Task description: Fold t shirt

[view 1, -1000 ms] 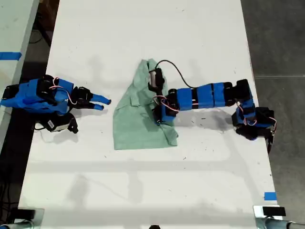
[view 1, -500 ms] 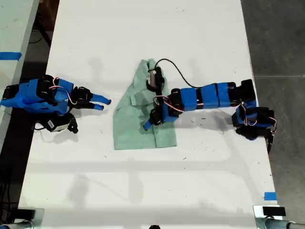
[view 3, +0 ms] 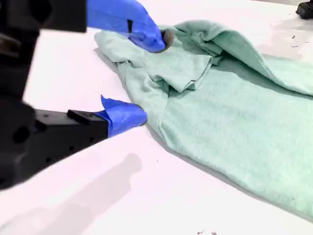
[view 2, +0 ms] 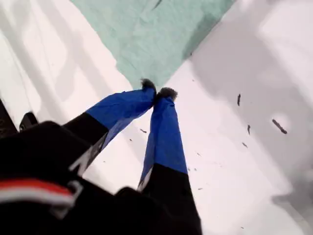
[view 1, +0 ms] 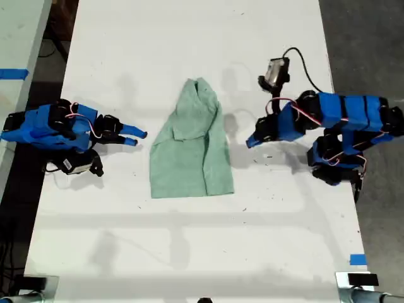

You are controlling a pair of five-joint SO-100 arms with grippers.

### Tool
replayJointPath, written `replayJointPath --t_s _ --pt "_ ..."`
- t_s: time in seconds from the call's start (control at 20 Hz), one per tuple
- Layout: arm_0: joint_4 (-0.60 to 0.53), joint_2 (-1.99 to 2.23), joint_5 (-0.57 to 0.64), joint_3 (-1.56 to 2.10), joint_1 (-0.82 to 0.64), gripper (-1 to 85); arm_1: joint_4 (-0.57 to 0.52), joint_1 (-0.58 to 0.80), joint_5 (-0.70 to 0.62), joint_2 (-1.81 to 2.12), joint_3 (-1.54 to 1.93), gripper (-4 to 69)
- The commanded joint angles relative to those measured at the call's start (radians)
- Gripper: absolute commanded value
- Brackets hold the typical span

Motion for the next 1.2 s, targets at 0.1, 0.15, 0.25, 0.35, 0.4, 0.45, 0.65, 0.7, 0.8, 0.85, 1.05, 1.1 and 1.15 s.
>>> replayJointPath --t_s 0.1,0.15,0.25,0.35,0.4,0.45,0.65,0.7,0.8,0.85,1.05,1.1,1.15 --pt "-0.017 0.005 0.009 0.006 -0.018 20.0 -0.164 0.006 0.081 0.871 0.781 1.2" --pt "-0.017 0.005 0.009 0.006 -0.018 20.0 -0.127 0.012 0.089 1.051 0.911 1.2" --pt "-0.017 0.005 0.009 0.006 -0.018 20.0 -0.146 0.012 0.094 1.052 1.043 1.2" --pt "-0.017 0.005 0.009 0.006 -0.018 20.0 -0.114 -0.005 0.135 1.048 1.089 1.2" --pt "-0.017 0.005 0.008 0.006 -0.018 20.0 -0.112 0.002 0.12 1.049 1.089 1.2" --pt "-0.017 0.005 0.008 0.006 -0.02 20.0 -0.106 0.006 0.12 1.049 1.089 1.2" --pt "-0.017 0.005 0.009 0.006 -0.02 20.0 -0.1 0.005 0.124 1.049 1.089 1.2" --pt "-0.017 0.005 0.009 0.006 -0.02 20.0 -0.1 0.008 0.126 1.049 1.089 1.2" --pt "-0.017 0.005 0.009 0.006 -0.02 20.0 -0.1 0.009 0.124 1.049 1.089 1.2" --pt "-0.017 0.005 0.009 0.006 -0.02 20.0 -0.098 0.009 0.123 1.049 1.089 1.2" --pt "-0.017 0.005 0.009 0.006 -0.02 20.0 -0.098 0.008 0.124 1.049 1.089 1.2" --pt "-0.017 0.005 0.009 0.006 -0.02 20.0 -0.098 0.006 0.124 1.049 1.089 1.2" --pt "-0.017 0.005 0.009 0.006 -0.02 20.0 -0.098 0.005 0.124 1.049 1.089 1.2"
